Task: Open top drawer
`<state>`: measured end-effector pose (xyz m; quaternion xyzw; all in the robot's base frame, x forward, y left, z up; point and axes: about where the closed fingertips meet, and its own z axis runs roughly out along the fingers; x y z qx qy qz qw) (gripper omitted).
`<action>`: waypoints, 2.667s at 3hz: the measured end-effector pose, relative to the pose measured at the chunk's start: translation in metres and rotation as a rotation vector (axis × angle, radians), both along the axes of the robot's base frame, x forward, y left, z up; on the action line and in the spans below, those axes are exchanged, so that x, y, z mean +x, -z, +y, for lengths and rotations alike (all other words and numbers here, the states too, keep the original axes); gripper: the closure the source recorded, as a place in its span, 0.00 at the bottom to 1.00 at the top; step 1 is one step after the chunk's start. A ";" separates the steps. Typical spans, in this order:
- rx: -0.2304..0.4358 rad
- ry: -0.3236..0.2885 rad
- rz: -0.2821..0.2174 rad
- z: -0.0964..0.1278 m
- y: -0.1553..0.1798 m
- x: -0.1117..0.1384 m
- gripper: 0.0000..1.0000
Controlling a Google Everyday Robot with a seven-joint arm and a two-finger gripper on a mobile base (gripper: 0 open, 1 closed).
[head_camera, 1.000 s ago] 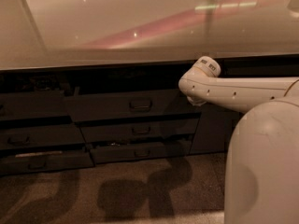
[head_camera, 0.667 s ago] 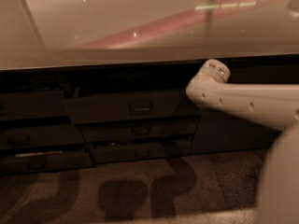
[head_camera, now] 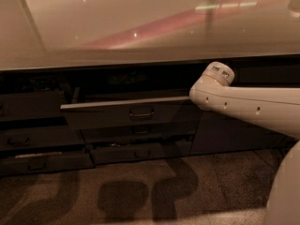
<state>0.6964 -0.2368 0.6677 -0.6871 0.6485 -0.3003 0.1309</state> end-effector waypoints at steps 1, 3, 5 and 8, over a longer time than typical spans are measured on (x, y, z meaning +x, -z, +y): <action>0.027 -0.020 0.036 0.005 0.003 -0.006 1.00; 0.051 -0.042 0.040 0.009 -0.005 -0.014 1.00; 0.065 -0.056 0.018 0.014 -0.024 -0.022 1.00; 0.257 -0.129 0.015 0.014 -0.014 -0.011 1.00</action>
Offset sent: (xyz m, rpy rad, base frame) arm -0.0799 0.0476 0.0594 0.2950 0.0700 0.2221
